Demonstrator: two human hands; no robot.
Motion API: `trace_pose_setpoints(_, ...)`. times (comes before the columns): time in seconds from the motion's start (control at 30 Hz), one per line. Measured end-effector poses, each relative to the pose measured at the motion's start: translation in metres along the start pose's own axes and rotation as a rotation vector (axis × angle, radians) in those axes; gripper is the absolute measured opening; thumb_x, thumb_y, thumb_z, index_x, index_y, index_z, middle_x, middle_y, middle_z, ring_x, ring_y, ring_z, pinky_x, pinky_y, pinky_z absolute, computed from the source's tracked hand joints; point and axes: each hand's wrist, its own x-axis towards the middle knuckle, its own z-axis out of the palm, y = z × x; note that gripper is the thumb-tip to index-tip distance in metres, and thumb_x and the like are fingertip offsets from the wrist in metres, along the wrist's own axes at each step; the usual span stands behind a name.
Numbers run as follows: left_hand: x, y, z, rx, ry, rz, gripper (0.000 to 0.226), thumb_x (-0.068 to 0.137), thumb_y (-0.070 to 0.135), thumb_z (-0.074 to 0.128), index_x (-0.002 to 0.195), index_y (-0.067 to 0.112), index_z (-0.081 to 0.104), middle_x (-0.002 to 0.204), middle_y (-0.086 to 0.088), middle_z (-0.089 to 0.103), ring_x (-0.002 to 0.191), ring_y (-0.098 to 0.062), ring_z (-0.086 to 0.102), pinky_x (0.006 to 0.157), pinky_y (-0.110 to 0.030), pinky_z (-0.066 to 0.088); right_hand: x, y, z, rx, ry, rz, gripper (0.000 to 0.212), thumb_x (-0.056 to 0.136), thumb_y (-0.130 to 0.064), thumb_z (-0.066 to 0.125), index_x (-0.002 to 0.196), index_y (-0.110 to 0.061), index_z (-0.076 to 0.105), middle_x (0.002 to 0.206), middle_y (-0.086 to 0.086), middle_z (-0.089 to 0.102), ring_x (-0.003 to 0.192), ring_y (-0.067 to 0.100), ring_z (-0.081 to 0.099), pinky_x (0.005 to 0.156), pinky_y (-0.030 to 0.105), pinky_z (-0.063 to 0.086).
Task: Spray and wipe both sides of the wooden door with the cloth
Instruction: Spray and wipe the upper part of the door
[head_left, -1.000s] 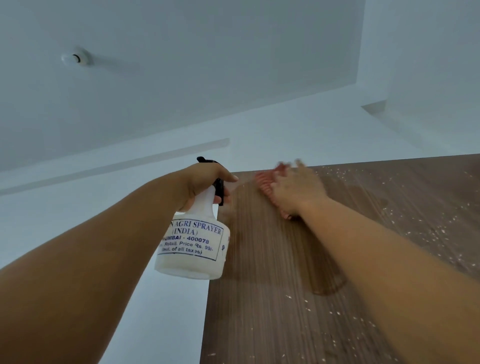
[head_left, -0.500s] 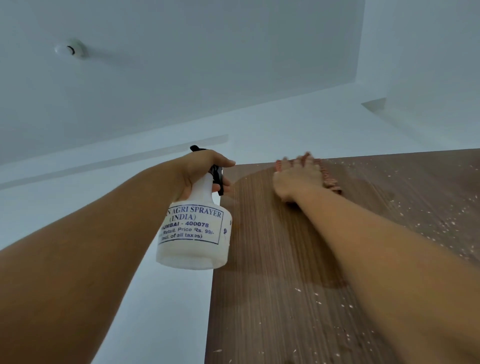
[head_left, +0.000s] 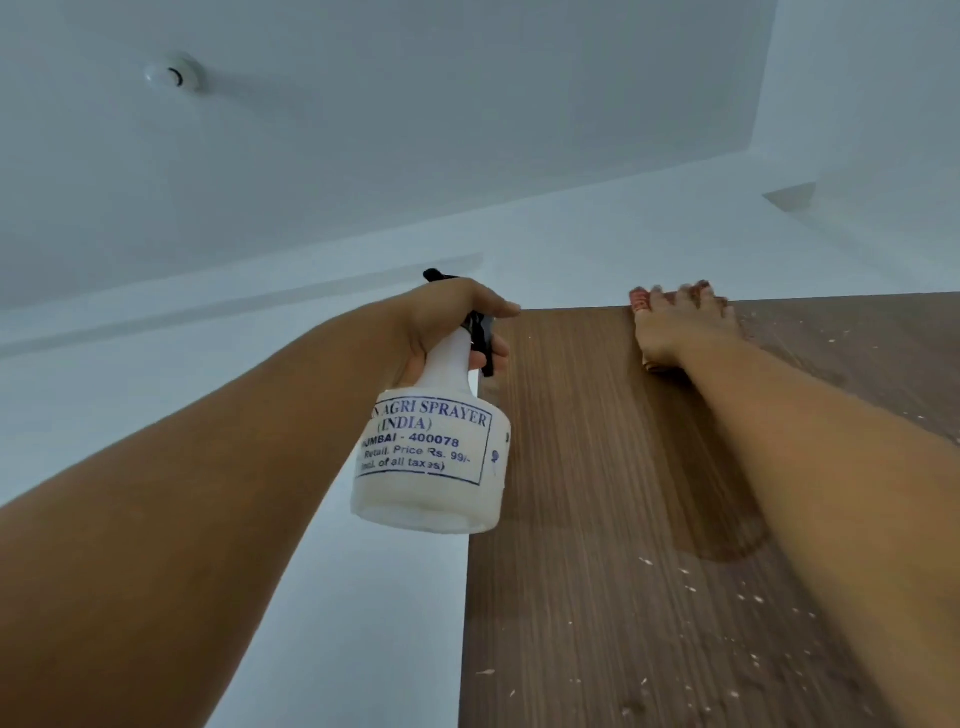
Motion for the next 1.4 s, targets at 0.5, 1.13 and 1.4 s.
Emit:
trace_pose_setpoints(0.5, -0.002, -0.007, -0.024, -0.029, 0.037, -0.032, 0.021, 0.091, 0.024, 0.067, 0.087, 0.005, 0.059, 0.072, -0.009, 0.067, 0.063, -0.016, 0.061, 0.039, -0.015, 0.044, -0.103, -0.089, 0.016, -0.179, -0.080, -0.821, 0.056, 0.105, -0.047, 0.011, 0.157, -0.030, -0.002, 0.165, -0.003, -0.008, 0.151, 0.020, -0.013, 0.123, 0.049, 0.000)
trace_pose_setpoints(1.13, -0.011, -0.006, -0.015, -0.117, 0.011, -0.016, 0.021, 0.095, 0.023, 0.064, 0.082, 0.007, 0.058, 0.066, -0.010, 0.066, 0.050, -0.015, 0.066, 0.034, -0.016, 0.043, -0.066, -0.125, 0.022, -0.096, -0.012, -0.634, 0.058, 0.104, -0.035, 0.019, 0.158, -0.025, 0.002, 0.166, 0.005, -0.005, 0.152, 0.025, -0.010, 0.122, 0.052, -0.002)
trace_pose_setpoints(1.4, -0.001, -0.001, 0.026, -0.055, -0.048, 0.006, 0.022, 0.093, 0.022, 0.066, 0.089, 0.004, 0.055, 0.079, -0.012, 0.062, 0.037, -0.009, 0.058, 0.036, -0.014, 0.042, 0.006, 0.021, 0.004, -0.160, -0.002, -0.303, 0.066, 0.094, -0.043, 0.001, 0.158, -0.027, -0.004, 0.166, 0.005, -0.004, 0.151, 0.035, -0.007, 0.121, 0.055, 0.002)
